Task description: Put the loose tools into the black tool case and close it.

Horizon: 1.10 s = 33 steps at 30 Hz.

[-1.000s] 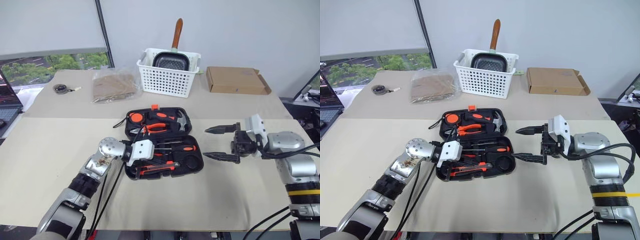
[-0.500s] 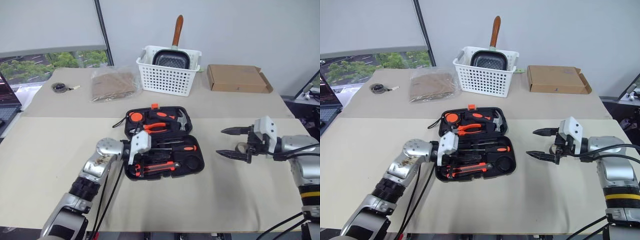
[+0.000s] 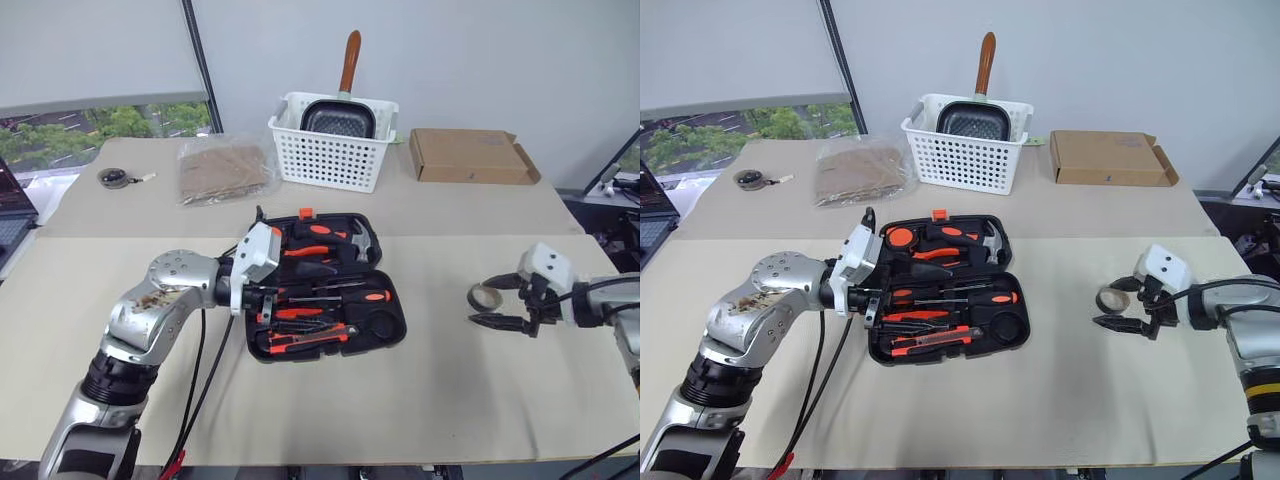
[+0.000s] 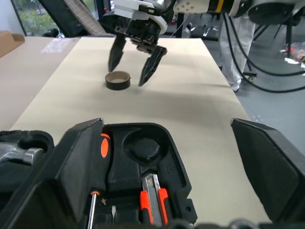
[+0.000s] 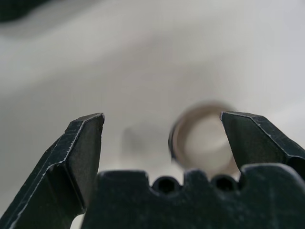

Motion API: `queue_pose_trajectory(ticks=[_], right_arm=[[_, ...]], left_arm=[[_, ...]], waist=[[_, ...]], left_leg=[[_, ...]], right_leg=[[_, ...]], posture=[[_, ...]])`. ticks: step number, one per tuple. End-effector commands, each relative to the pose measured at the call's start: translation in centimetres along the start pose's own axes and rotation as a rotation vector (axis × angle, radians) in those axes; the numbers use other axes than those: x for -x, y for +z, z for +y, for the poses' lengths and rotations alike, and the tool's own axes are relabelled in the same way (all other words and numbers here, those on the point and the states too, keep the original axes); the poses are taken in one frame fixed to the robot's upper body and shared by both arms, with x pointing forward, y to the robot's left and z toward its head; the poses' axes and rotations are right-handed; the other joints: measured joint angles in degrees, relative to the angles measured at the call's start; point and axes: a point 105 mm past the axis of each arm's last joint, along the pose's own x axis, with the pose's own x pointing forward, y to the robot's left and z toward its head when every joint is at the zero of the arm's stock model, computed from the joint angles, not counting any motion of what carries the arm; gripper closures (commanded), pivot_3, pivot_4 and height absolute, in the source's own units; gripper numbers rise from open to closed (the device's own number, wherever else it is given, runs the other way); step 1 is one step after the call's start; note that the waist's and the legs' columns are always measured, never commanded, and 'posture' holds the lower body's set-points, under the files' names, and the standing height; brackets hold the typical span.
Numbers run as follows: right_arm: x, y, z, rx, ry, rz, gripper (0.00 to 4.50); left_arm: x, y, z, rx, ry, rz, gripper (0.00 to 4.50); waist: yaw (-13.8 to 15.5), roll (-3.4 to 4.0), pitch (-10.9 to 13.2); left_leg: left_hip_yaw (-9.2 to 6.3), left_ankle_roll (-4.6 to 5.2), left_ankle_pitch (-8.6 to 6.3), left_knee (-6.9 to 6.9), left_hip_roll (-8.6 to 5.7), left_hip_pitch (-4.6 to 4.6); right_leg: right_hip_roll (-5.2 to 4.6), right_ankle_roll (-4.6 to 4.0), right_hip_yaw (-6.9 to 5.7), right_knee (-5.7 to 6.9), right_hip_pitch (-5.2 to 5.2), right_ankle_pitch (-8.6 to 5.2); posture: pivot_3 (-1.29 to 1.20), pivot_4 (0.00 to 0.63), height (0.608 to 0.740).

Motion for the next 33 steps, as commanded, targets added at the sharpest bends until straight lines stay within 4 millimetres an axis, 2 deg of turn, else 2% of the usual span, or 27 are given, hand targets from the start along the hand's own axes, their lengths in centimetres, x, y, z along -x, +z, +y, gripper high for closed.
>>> queue_pose_trajectory(ticks=[1, 5, 6, 12, 13, 14, 15, 20, 22, 27, 33], right_arm=[[0.3, 0.2, -0.9, 0.019, -0.049, 0.042, 0.0], [-0.3, 0.6, -1.2, 0.011, -0.053, 0.025, 0.95], [-0.5, 0.7, -1.2, 0.013, -0.052, 0.019, 1.45], [-1.1, 1.2, -1.2, 0.025, -0.045, 0.009, 3.42], [-1.2, 1.2, -1.1, 0.026, -0.043, 0.011, 3.64], [-1.2, 1.2, -1.1, 0.026, -0.041, 0.012, 4.14], [-1.3, 1.1, -1.1, 0.026, -0.04, 0.014, 4.39], [-1.4, 1.7, -1.1, 0.039, -0.044, -0.006, 4.47], [-1.4, 2.7, -1.1, 0.066, -0.04, -0.027, 4.47], [-1.5, 5.5, -0.5, 0.137, -0.002, -0.08, 4.47], [-1.9, 10.9, 2.2, 0.231, 0.119, -0.211, 4.47]], left_arm=[[0.4, 1.0, -0.7, -0.028, -0.009, -0.015, 0.06], [0.5, 0.7, -1.0, -0.023, -0.017, 0.005, 0.0], [0.5, 0.7, -1.0, -0.023, -0.017, 0.008, 0.0], [0.4, 0.4, -1.0, -0.019, -0.004, 0.024, 0.0], [0.5, 0.2, -1.0, -0.018, -0.001, 0.027, 0.0], [0.5, 0.1, -1.1, -0.017, 0.002, 0.028, 0.0], [0.5, 0.1, -1.1, -0.016, 0.003, 0.029, 0.0], [0.7, -0.2, -1.3, -0.012, 0.012, 0.034, 0.0], [1.0, -0.4, -1.3, -0.007, 0.024, 0.04, 0.0], [1.7, -0.9, -1.4, 0.006, 0.063, 0.053, 0.0], [2.5, -1.2, -1.8, 0.03, 0.11, 0.054, 0.0]], waist=[[-0.14, 0.0, 0.0], [-0.33, -0.01, 0.0], [-0.37, -0.01, 0.0], [-0.15, -0.02, 0.01], [-0.15, -0.01, 0.01], [-0.17, -0.01, 0.01], [-0.17, -0.02, 0.01], [-0.2, -0.03, 0.02], [-0.23, -0.03, 0.02], [-0.49, -0.02, 0.02], [-0.28, -0.03, 0.03]], left_leg=[[0.0, -0.01, 0.01, 0.0, 0.0, 0.0], [0.01, -0.03, 0.02, 0.0, 0.0, 0.0], [0.02, -0.03, 0.02, 0.0, 0.0, 0.01], [0.02, -0.07, 0.04, 0.0, 0.0, -0.01], [0.03, -0.08, 0.05, 0.0, -0.01, -0.02], [0.04, -0.12, 0.07, 0.0, -0.02, -0.02], [0.04, -0.27, 0.16, 0.0, -0.03, -0.02], [0.04, -0.34, 0.2, 0.0, -0.04, -0.02], [0.04, -0.3, 0.18, 0.0, -0.04, -0.02], [0.04, -0.08, 0.04, -0.01, 0.01, 0.0], [0.0, -0.11, 0.06, -0.01, 0.09, 0.0]], right_leg=[[0.01, 0.0, 0.0, 0.01, 0.0, 0.0], [0.0, 0.0, 0.02, 0.02, -0.01, 0.0], [0.01, 0.0, 0.05, 0.02, -0.01, 0.0], [0.0, -0.01, 0.03, 0.01, -0.01, 0.0], [-0.01, -0.01, 0.03, 0.01, -0.01, 0.0], [-0.01, -0.01, 0.05, 0.0, -0.01, 0.0], [-0.02, -0.01, 0.05, -0.01, -0.01, 0.0], [-0.02, -0.01, 0.04, -0.03, -0.01, 0.0], [-0.02, -0.01, 0.04, -0.02, -0.01, 0.0], [0.02, -0.01, 0.07, 0.05, -0.06, 0.0], [0.06, -0.02, 0.02, 0.06, -0.07, 0.0]], posture=[[0.0, 0.15, 0.7], [0.0, 0.15, 0.7], [0.0, 0.15, 0.7], [0.0, 0.15, 0.7], [0.0, 0.15, 0.7], [0.0, 0.15, 0.7], [0.0, 0.15, 0.7], [0.0, 0.15, 0.7], [0.0, 0.15, 0.7], [0.0, 0.15, 0.7], [0.0, 0.15, 0.7]])
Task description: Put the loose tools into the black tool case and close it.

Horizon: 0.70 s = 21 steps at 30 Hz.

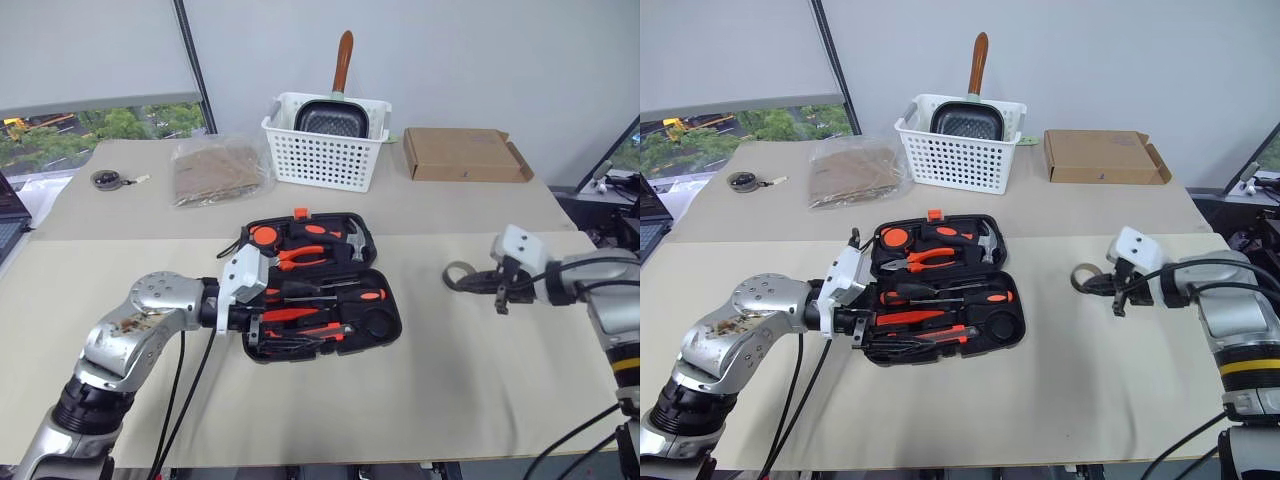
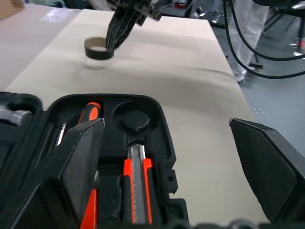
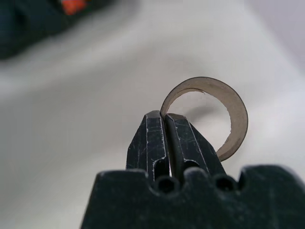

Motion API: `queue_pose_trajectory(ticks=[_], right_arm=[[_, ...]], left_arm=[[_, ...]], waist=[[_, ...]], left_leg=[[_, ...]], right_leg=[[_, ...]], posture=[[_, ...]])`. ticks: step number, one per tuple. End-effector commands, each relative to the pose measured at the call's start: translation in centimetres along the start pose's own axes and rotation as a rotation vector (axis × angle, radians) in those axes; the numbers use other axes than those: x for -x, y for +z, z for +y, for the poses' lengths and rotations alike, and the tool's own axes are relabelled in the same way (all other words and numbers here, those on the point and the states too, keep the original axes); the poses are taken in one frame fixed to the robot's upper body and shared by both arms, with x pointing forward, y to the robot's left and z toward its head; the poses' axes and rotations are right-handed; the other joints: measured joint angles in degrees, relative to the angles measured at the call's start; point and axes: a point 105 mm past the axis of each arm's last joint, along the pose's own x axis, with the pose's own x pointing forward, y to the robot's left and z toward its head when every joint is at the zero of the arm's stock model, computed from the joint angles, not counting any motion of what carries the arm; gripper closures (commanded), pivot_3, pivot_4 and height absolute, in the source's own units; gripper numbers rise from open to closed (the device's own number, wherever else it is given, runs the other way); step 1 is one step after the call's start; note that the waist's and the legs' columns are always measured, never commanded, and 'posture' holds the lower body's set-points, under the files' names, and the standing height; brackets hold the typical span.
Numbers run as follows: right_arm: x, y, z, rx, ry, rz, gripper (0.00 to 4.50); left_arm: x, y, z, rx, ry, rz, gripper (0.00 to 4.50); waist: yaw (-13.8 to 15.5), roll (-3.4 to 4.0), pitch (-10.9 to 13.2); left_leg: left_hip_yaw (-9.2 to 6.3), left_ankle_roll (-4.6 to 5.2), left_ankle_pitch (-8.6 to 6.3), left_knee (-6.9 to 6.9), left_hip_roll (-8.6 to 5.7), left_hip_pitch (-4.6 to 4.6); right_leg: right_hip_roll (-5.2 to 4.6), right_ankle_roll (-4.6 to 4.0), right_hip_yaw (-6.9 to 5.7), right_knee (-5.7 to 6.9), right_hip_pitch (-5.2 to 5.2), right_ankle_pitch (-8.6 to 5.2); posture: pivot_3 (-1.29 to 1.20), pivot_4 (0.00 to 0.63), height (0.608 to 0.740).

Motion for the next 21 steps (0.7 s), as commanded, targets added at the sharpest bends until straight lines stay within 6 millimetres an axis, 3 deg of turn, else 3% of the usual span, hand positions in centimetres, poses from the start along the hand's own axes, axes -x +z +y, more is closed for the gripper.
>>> queue_pose_trajectory(ticks=[1, 8, 14, 21], right_arm=[[-0.2, 4.3, 1.4, 0.086, 0.086, -0.098, 4.47], [-2.0, 7.1, 5.5, 0.196, 0.273, -0.122, 4.47], [-3.1, 6.1, 8.0, 0.233, 0.388, -0.054, 4.47], [-3.9, 4.9, 9.3, 0.251, 0.436, 0.006, 4.47]], left_arm=[[0.8, 1.0, -0.3, -0.04, 0.035, -0.018, 0.0], [1.8, 0.2, -0.8, -0.011, 0.087, 0.009, 0.0], [1.9, 0.2, -1.0, -0.005, 0.093, 0.012, 0.0], [1.6, 0.1, -1.6, -0.002, 0.068, 0.019, 0.0]], waist=[[0.05, -0.01, 0.0], [0.17, -0.01, 0.01], [0.32, -0.03, 0.02], [0.16, -0.03, 0.02]], left_leg=[[0.0, 0.01, -0.01, 0.0, 0.0, -0.01], [0.0, 0.1, -0.08, -0.01, -0.01, -0.05], [-0.01, 0.11, -0.08, 0.0, -0.02, -0.07], [-0.01, 0.1, -0.08, 0.0, -0.01, -0.07]], right_leg=[[0.0, -0.01, -0.01, -0.01, 0.0, 0.0], [-0.05, -0.05, -0.03, -0.09, 0.0, -0.02], [-0.07, -0.05, -0.05, -0.09, -0.01, -0.02], [-0.05, -0.06, -0.05, -0.08, -0.03, -0.02]], posture=[[0.0, 0.15, 0.7], [0.0, 0.15, 0.7], [0.0, 0.15, 0.7], [0.0, 0.15, 0.7]])
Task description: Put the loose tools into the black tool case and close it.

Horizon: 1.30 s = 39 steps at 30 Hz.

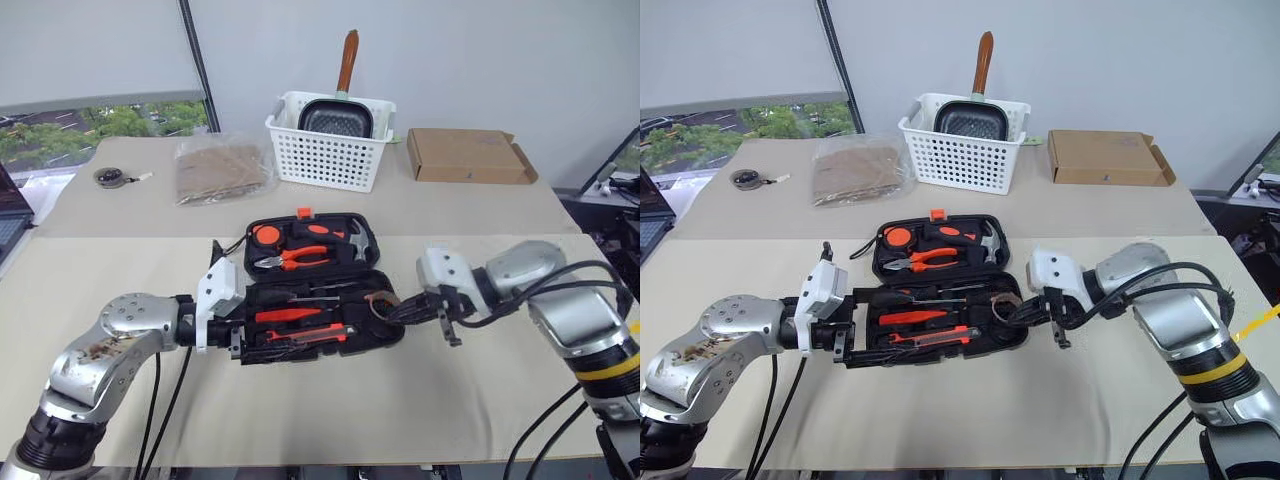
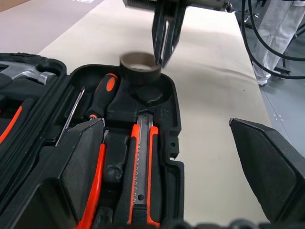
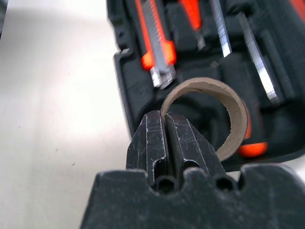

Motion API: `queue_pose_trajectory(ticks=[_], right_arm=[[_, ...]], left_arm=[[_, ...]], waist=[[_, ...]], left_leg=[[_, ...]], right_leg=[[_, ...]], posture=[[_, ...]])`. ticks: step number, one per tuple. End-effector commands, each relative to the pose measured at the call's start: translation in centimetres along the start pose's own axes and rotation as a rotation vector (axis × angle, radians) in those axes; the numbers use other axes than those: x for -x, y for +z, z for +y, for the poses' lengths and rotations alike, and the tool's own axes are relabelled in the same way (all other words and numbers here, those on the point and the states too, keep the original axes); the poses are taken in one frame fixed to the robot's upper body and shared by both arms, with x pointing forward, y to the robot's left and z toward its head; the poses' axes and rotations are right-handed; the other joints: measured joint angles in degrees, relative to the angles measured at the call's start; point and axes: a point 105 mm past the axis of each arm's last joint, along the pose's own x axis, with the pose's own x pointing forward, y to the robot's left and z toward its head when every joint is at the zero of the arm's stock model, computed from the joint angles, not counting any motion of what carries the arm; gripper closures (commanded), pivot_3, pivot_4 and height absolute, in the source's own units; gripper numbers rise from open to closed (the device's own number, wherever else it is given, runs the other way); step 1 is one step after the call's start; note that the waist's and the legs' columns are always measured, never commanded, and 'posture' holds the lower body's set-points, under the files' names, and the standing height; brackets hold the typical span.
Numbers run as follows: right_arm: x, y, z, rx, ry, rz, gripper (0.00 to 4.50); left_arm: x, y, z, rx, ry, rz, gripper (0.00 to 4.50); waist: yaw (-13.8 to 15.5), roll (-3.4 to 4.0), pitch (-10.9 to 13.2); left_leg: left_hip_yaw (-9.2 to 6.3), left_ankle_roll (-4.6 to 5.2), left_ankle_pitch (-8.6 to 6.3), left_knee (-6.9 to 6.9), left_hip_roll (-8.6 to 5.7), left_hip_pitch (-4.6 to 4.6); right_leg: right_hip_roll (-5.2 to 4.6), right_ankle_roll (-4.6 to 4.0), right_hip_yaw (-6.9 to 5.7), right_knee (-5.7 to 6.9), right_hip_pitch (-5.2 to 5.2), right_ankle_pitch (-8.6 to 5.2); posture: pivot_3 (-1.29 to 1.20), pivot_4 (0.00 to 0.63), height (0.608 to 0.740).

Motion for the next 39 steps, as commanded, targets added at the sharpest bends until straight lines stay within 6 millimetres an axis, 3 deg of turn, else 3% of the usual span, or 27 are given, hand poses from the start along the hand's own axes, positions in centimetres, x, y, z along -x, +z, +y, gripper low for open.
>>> queue_pose_trajectory(ticks=[1, 10, 18, 25, 26, 29, 32, 36, 39], right_arm=[[0.0, 0.5, 0.5, 0.058, 0.012, 0.023, 4.47], [-1.0, 1.0, 0.6, 0.067, 0.013, -0.009, 4.47], [-0.9, -0.5, 0.8, 0.056, 0.025, 0.077, 4.47], [-1.2, 0.0, 1.0, 0.058, 0.036, 0.046, 4.47], [-1.3, 0.2, 0.8, 0.062, 0.026, 0.036, 3.79], [-1.0, 0.6, 0.0, 0.054, -0.008, 0.004, 2.99], [-0.5, 0.6, -0.6, 0.036, -0.027, -0.019, 1.89], [1.2, 1.8, -3.4, -0.05, -0.147, -0.157, 1.89], [1.8, 1.6, -6.3, -0.118, -0.287, -0.232, 1.89]], left_arm=[[-0.1, 0.8, -0.5, -0.032, -0.015, -0.01, 0.0], [0.0, 0.7, -0.3, -0.037, -0.014, -0.001, 0.0], [0.1, 0.6, -0.1, -0.044, -0.004, 0.008, 0.0], [0.1, 0.6, 0.0, -0.047, -0.002, 0.009, 0.0], [0.1, 0.6, 0.0, -0.048, 0.0, 0.01, 0.0], [0.3, 0.4, 0.3, -0.046, 0.011, 0.017, 0.0], [0.6, 0.1, 0.7, -0.047, 0.031, 0.03, 0.0], [2.2, 0.1, 2.8, -0.035, 0.135, 0.01, 0.0], [3.3, -0.1, 4.6, -0.039, 0.233, 0.004, 0.0]], waist=[[0.0, 0.0, 0.0], [0.0, -0.02, 0.01], [0.04, -0.02, 0.01], [0.01, -0.02, 0.01], [0.01, -0.03, 0.01], [0.0, -0.03, 0.02], [0.05, -0.04, 0.02], [-0.08, -0.08, 0.05], [-0.12, -0.1, 0.06]], left_leg=[[0.0, 0.0, 0.0, 0.0, 0.0, 0.0], [-0.01, -0.01, 0.0, 0.0, 0.0, 0.01], [-0.01, -0.01, 0.0, 0.0, 0.0, 0.0], [-0.02, -0.01, 0.0, -0.01, 0.01, 0.01], [-0.01, -0.01, 0.0, -0.01, 0.01, 0.01], [-0.01, -0.01, 0.0, -0.01, 0.0, 0.01], [-0.01, -0.01, 0.0, 0.0, 0.0, 0.01], [-0.01, -0.01, 0.01, 0.0, 0.0, 0.01], [-0.01, -0.05, 0.03, 0.0, 0.02, 0.03]], right_leg=[[0.0, 0.0, 0.0, 0.0, 0.0, 0.0], [0.01, 0.0, -0.01, 0.0, 0.0, 0.0], [0.01, -0.01, -0.02, 0.0, 0.0, -0.01], [0.02, -0.02, -0.02, 0.0, 0.0, -0.02], [0.02, -0.02, -0.02, 0.0, 0.0, -0.02], [0.02, -0.02, -0.03, 0.0, 0.0, -0.02], [0.01, -0.02, -0.02, 0.0, 0.0, -0.02], [0.03, -0.03, -0.04, 0.01, 0.0, -0.01], [0.06, -0.08, -0.03, 0.05, -0.03, 0.02]], posture=[[0.0, 0.15, 0.7], [0.0, 0.15, 0.7], [0.0, 0.15, 0.7], [0.0, 0.15, 0.7], [0.0, 0.15, 0.7], [0.0, 0.15, 0.7], [0.0, 0.15, 0.7], [0.0, 0.15, 0.7], [0.0, 0.15, 0.7]])
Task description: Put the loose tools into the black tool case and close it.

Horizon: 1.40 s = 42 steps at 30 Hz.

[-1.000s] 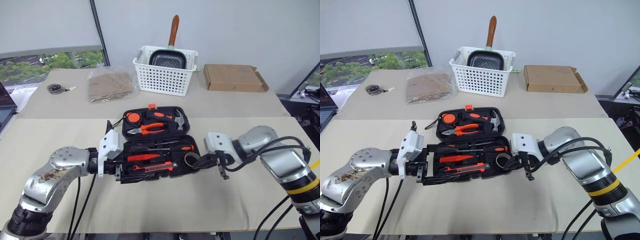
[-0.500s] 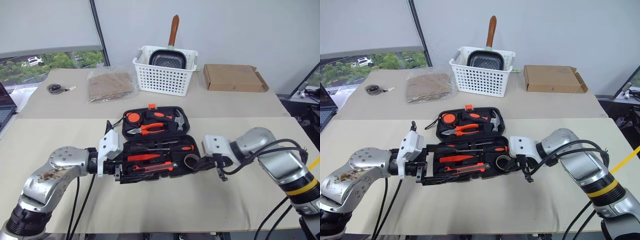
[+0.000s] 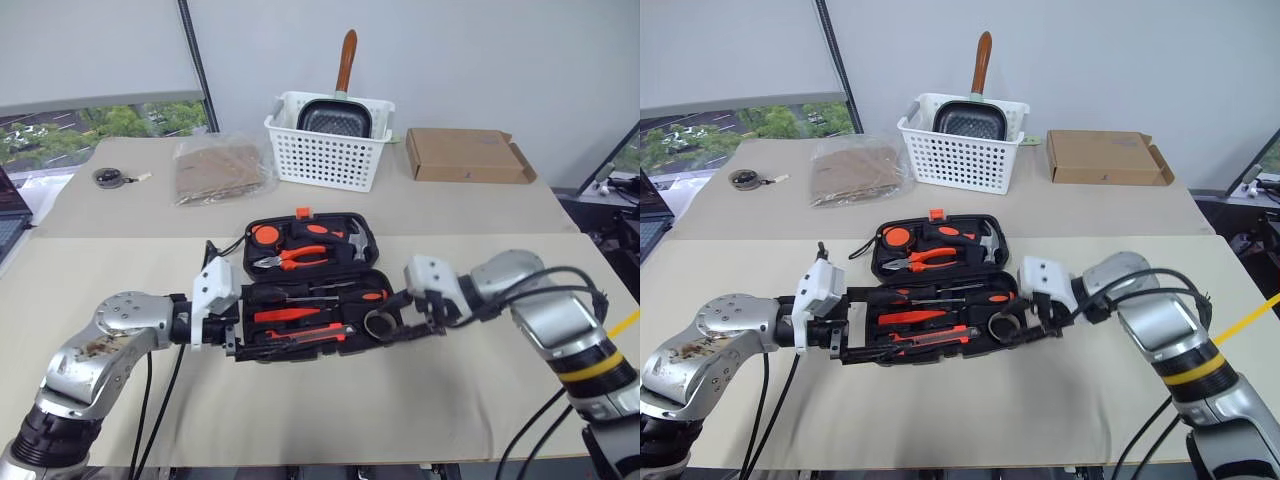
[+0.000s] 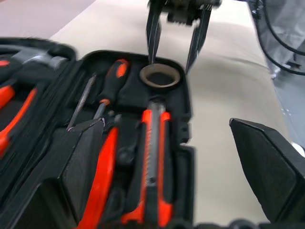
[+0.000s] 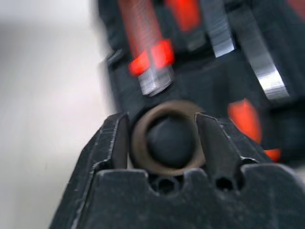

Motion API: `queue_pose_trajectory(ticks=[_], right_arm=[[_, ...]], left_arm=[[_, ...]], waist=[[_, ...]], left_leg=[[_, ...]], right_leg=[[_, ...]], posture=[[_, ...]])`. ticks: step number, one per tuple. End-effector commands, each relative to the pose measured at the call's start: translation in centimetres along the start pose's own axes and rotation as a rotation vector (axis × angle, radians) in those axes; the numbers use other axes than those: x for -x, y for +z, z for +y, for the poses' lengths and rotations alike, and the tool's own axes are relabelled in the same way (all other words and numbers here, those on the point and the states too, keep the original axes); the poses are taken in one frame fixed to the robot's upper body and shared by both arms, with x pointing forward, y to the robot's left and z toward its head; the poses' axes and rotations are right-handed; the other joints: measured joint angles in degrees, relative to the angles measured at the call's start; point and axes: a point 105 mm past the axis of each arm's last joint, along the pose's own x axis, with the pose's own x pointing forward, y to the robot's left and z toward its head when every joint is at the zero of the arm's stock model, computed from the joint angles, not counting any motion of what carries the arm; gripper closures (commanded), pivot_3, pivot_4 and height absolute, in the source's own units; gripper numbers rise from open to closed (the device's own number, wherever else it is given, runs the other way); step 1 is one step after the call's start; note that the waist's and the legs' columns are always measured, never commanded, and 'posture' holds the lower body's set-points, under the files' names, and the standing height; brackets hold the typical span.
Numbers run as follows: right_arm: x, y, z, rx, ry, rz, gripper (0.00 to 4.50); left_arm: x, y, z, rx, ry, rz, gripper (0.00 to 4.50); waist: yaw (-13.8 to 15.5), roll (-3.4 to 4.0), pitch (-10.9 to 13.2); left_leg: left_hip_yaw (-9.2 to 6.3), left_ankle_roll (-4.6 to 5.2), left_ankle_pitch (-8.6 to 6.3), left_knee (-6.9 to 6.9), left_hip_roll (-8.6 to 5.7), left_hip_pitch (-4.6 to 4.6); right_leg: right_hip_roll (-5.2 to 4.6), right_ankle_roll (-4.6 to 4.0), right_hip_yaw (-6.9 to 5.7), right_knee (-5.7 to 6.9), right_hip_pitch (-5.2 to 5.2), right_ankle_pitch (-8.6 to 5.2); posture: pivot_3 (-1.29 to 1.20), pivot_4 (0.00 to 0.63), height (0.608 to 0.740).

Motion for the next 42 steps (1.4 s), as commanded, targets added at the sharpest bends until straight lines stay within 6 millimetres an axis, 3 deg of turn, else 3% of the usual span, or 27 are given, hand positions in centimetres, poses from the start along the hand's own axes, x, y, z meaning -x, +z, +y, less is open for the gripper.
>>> queue_pose_trajectory(ticks=[1, 8, 12, 18, 25, 28, 33, 42], right_arm=[[1.1, 0.8, -4.0, -0.058, -0.208, -0.112, 1.89], [-0.2, -1.5, -9.8, -0.45, -0.424, -0.171, 1.89], [-1.4, -1.0, -11.9, -0.685, -0.443, -0.257, 1.89], [-2.5, -1.0, -12.8, -0.762, -0.455, -0.263, 1.89], [-3.1, -1.5, -13.0, -0.78, -0.481, -0.248, 1.89], [-3.1, -1.5, -13.1, -0.783, -0.482, -0.254, 2.62], [-3.0, -1.6, -13.1, -0.774, -0.482, -0.26, 4.26], [-2.6, -1.6, -13.2, -0.785, -0.492, -0.281, 4.39]], left_arm=[[1.3, 0.8, 2.8, -0.059, 0.154, -0.024, 0.0], [2.8, 0.0, 9.0, 0.151, 0.392, -0.075, 0.0], [3.1, -0.8, 10.8, 0.314, 0.422, -0.11, 0.0], [3.1, -1.6, 12.5, 0.412, 0.477, -0.099, 0.0], [3.2, -2.4, 12.9, 0.455, 0.51, -0.08, 0.0], [3.2, -2.6, 12.9, 0.465, 0.51, -0.08, 0.0], [3.4, -3.7, 12.8, 0.476, 0.52, -0.048, 0.0], [3.2, -4.3, 13.3, 0.57, 0.545, -0.06, 0.0]], waist=[[0.04, -0.02, 0.0], [-0.09, -0.04, 0.01], [-0.68, -0.05, 0.02], [-1.16, -0.05, 0.02], [-1.63, -0.05, 0.02], [-1.65, -0.05, 0.02], [-1.67, -0.05, 0.02], [-1.5, -0.05, 0.02]], left_leg=[[0.0, -0.01, 0.01, -0.01, 0.01, 0.02], [0.05, -0.13, 0.1, -0.03, -0.03, -0.03], [0.1, -0.53, 0.34, -0.07, -0.08, -0.07], [0.07, -0.56, 0.35, -0.15, -0.09, -0.17], [0.06, -0.54, 0.34, -0.16, -0.24, -0.21], [0.05, -0.58, 0.36, -0.15, -0.22, -0.18], [0.04, -0.63, 0.39, -0.15, -0.21, -0.08], [0.03, -0.65, 0.39, -0.15, -0.23, -0.06]], right_leg=[[0.02, 0.0, -0.02, 0.0, 0.02, 0.0], [0.01, -0.07, -0.02, 0.08, -0.01, 0.04], [0.01, -0.21, -0.01, 0.07, -0.05, 0.13], [0.03, -0.47, -0.08, 0.23, -0.04, 0.28], [-0.08, -0.39, -0.04, 0.19, -0.04, 0.31], [-0.07, -0.39, -0.05, 0.25, -0.05, 0.31], [-0.08, -0.38, -0.02, 0.25, -0.02, 0.31], [-0.13, -0.39, -0.01, 0.26, -0.02, 0.32]], posture=[[0.0, 0.15, 0.7], [0.0, 0.15, 0.7], [0.0, 0.15, 0.7], [0.0, 0.15, 0.7], [0.0, 0.15, 0.7], [0.0, 0.15, 0.7], [0.0, 0.15, 0.7], [0.0, 0.15, 0.7]])
